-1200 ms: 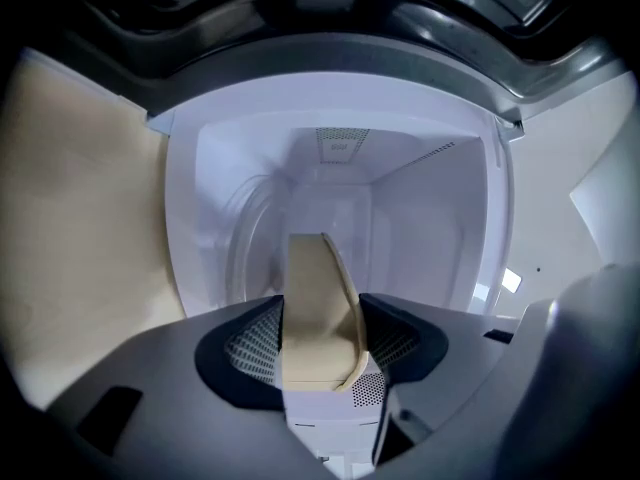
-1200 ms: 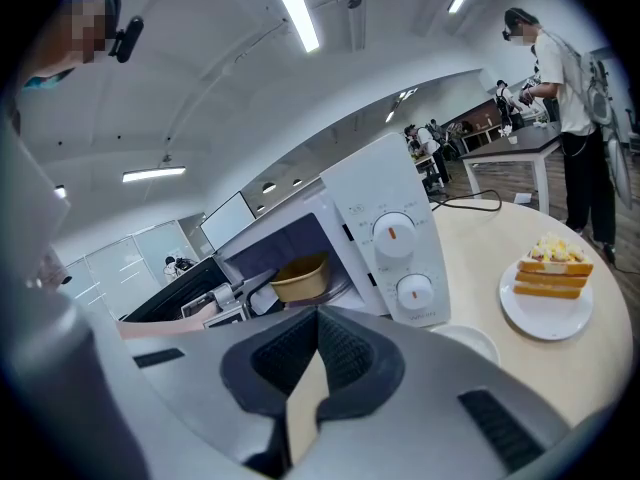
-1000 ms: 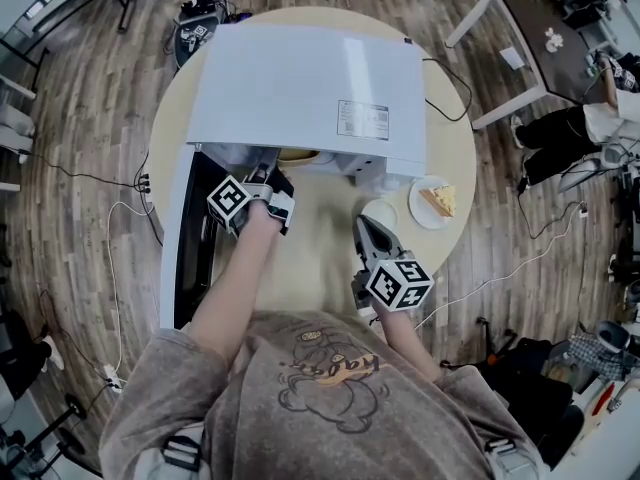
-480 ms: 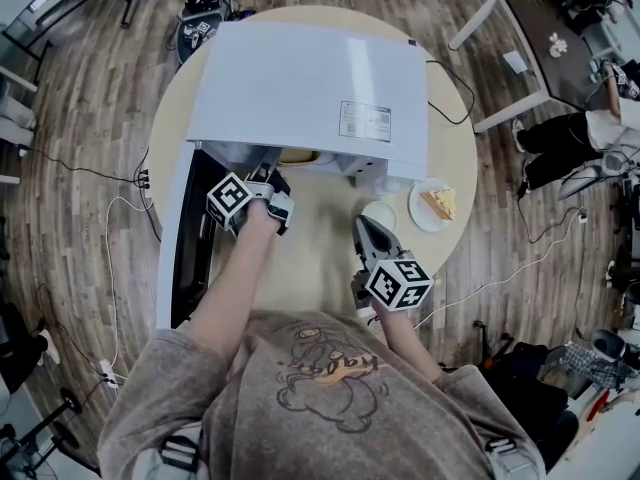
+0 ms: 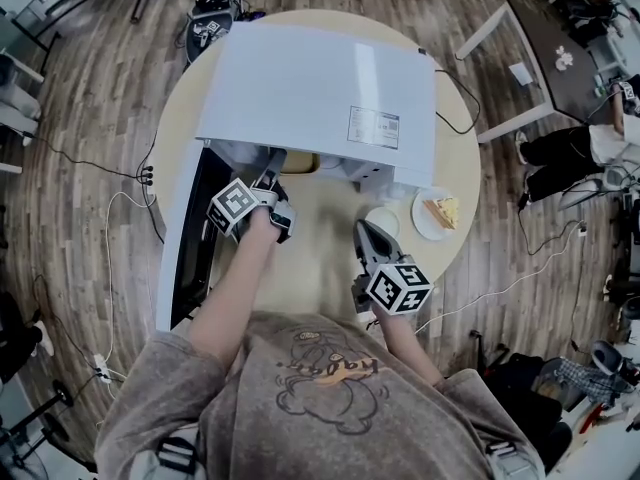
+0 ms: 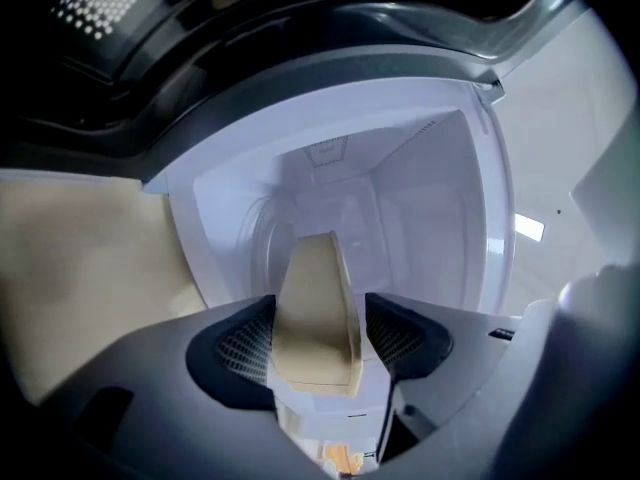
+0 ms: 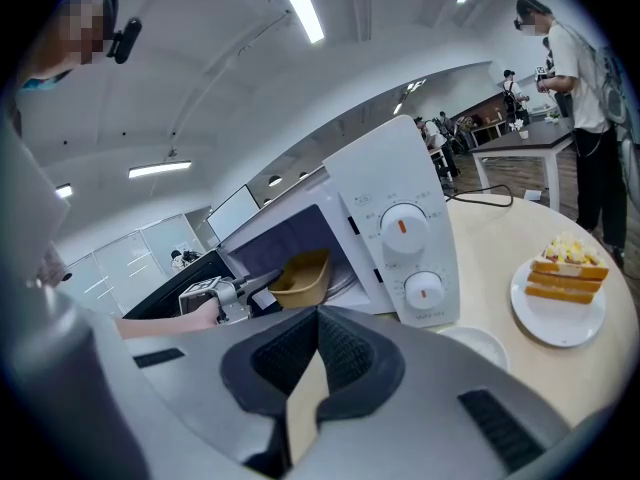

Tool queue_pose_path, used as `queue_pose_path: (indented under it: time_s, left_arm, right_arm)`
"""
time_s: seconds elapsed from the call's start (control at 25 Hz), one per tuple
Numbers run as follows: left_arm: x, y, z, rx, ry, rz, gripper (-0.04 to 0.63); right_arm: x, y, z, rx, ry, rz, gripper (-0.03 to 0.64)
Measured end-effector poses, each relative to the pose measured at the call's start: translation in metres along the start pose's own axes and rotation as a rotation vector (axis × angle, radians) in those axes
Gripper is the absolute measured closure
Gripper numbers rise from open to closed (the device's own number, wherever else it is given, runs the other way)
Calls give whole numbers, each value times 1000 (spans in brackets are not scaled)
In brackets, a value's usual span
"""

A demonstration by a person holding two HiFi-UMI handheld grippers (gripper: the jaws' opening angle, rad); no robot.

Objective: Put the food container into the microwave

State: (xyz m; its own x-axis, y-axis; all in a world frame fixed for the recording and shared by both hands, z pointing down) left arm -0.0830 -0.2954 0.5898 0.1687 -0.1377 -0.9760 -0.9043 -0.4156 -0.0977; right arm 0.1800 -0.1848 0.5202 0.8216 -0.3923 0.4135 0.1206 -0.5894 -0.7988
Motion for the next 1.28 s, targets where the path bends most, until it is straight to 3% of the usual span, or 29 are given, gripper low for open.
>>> queue_pose_path:
  time_s: [0.32,0.52,1.28]
  left_arm:
    - [3,-3,4,8,36,-146,278]
    - [0,-3,6,15,70,-197,261]
    - [-14,-4,14,45,98,-172,239]
  right_arm:
    - [1,-1,1,-8,-2,-4,617]
    - [-1,1,0,-10,5,-3,617]
    - [2,-4,-4,-18,15,-5,617]
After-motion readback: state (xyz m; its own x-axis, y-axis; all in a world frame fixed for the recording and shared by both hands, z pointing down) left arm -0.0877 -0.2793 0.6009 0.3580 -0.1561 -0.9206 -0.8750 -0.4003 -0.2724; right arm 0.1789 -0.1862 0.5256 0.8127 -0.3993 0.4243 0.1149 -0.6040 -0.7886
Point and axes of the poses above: the fingertips, and each gripper's own axes: z backward along the fingers, x to its right, y out of its top, the point moved 7 cm from there along z, backward along the fingers, and after that the axes turned 6 degrees about z, right-handed, at the moved point
